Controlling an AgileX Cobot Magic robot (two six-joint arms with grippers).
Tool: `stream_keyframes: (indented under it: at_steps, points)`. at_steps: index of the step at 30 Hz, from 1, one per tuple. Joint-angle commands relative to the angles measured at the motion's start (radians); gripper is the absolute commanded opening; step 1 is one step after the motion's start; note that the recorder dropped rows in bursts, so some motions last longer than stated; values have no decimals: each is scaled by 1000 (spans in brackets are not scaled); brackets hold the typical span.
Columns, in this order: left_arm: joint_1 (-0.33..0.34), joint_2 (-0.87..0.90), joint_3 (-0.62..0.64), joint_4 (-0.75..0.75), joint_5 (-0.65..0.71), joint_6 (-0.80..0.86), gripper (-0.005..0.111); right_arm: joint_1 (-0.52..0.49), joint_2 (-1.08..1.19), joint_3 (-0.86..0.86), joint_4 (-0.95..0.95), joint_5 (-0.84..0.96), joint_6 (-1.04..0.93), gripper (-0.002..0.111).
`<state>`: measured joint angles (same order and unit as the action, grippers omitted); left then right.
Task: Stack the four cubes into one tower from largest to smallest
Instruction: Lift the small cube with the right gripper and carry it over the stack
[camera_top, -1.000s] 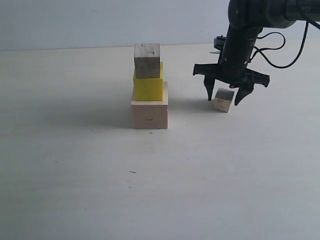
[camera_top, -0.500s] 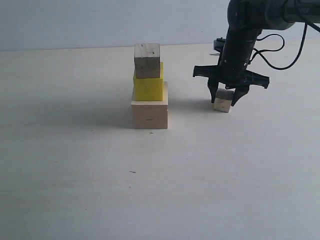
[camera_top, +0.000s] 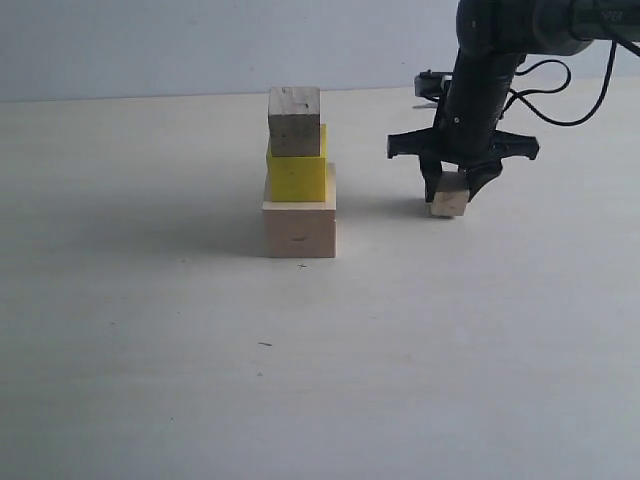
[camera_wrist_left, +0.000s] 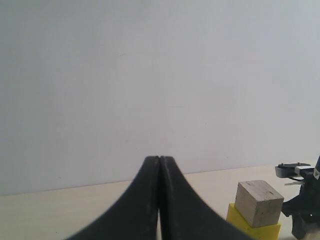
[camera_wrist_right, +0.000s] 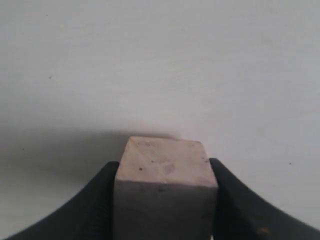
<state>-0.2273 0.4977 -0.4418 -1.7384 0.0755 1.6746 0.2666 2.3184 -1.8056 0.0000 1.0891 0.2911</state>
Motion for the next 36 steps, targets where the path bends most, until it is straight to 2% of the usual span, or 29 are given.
stream_keyframes:
  at_steps: [1, 4, 6, 7, 10, 13, 16, 22, 31, 33, 36]
  points:
    - [-5, -1, 1, -6, 1, -4, 0, -2, -103, 3, -137, -42, -83, 0]
    - [-5, -1, 1, -6, -12, -4, 0, -2, -229, 19, -119, -135, -98, 0]
    - [-5, -1, 1, -6, -22, -4, 0, -2, -346, 102, -26, -288, -162, 0]
    - [-5, -1, 1, -6, -24, -4, 0, -2, -427, 191, 0, -411, -170, 0]
    - [-5, -1, 1, -6, -26, -4, 0, -2, -562, 372, 0, -635, -170, 0]
    - [-5, -1, 1, -6, -22, -4, 0, -2, -709, 588, 0, -807, -213, 0]
    - [-5, -1, 1, -6, -17, -4, 0, 0, -781, 689, 0, -805, -298, 0]
    - [-5, -1, 1, -6, -15, -4, 0, 0, -799, 694, 0, -791, -298, 0]
    - [-5, -1, 1, -6, -15, -4, 0, 0, -799, 694, 67, -889, -291, 0]
    - [-5, -1, 1, -6, -14, -4, 0, 0, -799, 694, 67, -931, -351, 0]
    - [-5, -1, 1, -6, -14, -4, 0, 0, -799, 694, 77, -1008, -555, 0]
